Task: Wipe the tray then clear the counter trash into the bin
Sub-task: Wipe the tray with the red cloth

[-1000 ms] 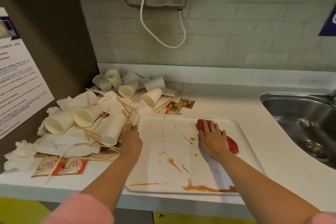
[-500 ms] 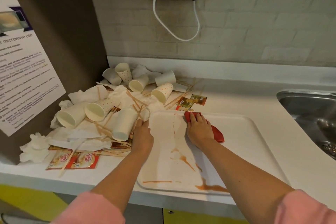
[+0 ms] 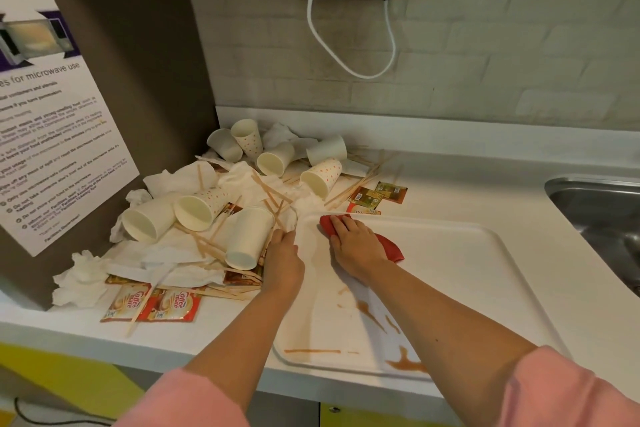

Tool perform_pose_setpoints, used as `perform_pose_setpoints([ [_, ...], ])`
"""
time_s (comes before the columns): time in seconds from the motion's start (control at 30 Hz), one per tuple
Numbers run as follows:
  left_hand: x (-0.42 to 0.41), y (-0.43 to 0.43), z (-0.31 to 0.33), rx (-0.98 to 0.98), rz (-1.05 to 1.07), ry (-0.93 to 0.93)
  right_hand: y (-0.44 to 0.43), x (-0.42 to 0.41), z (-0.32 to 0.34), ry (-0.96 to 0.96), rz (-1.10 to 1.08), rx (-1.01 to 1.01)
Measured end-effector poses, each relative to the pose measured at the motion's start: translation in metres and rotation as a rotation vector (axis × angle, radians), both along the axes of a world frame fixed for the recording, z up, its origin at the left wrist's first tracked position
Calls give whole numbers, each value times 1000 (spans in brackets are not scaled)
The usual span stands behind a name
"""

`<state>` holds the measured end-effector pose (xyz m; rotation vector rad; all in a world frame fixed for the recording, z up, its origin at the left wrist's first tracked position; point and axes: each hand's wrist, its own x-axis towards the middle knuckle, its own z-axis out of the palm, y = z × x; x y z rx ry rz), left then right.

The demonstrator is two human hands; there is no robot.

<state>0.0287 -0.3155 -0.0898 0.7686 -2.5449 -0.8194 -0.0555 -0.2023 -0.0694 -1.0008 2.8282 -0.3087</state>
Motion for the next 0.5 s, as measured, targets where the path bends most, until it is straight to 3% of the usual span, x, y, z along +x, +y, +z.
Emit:
perform_pose_setpoints([
  [0.5, 0, -2, -1, 66, -5, 11, 21, 2, -3, -84, 282, 0],
])
